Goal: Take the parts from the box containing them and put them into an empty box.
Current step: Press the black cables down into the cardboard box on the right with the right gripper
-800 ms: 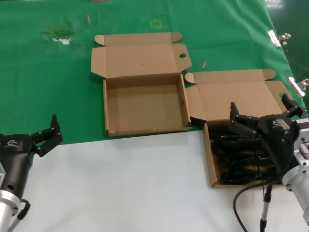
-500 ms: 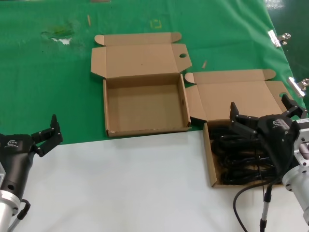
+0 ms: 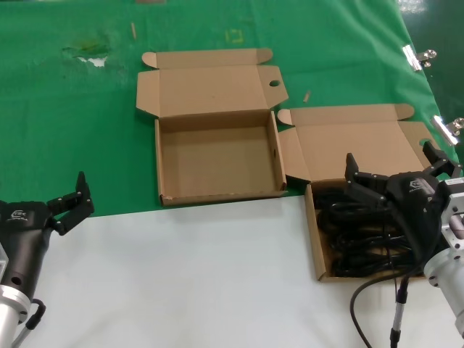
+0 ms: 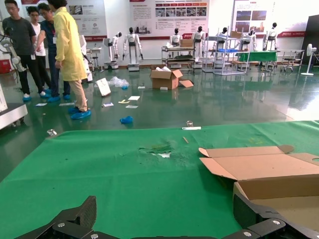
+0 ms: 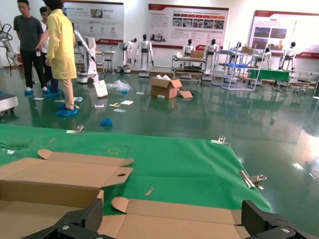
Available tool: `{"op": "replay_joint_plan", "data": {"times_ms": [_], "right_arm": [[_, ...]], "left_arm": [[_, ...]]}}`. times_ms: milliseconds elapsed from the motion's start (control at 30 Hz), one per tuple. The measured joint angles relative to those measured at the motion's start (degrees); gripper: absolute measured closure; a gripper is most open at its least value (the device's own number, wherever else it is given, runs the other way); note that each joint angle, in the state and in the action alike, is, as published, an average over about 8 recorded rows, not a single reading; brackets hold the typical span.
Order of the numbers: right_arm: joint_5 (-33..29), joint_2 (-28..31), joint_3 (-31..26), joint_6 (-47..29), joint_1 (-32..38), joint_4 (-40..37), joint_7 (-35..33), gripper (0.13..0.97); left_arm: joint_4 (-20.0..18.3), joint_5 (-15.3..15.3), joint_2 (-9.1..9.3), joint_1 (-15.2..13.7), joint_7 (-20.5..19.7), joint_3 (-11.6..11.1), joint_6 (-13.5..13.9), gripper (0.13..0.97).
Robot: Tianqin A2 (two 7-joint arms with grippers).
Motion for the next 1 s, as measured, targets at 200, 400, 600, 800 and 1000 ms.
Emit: {"op": "replay_joint_plan", "data": {"times_ms": [200,400,600,800,1000], "right_arm": [[0.0,0.0,0.0,0.0,0.0,0.0,0.0,0.129],[0.0,0.0,0.0,0.0,0.0,0.0,0.0,0.129],[0.0,0.0,0.0,0.0,0.0,0.0,0.0,0.129],[0.0,0.0,0.0,0.0,0.0,0.0,0.0,0.129],[0.0,0.0,0.0,0.0,0.0,0.0,0.0,0.129]], "left_arm": [[0.0,0.0,0.00,0.0,0.0,0.0,0.0,0.132],[0.0,0.0,0.00,0.0,0.0,0.0,0.0,0.132],[0.0,0.0,0.00,0.0,0.0,0.0,0.0,0.177],[0.0,0.0,0.00,0.0,0.0,0.0,0.0,0.253],[0.0,0.0,0.00,0.0,0.0,0.0,0.0,0.374]]}}
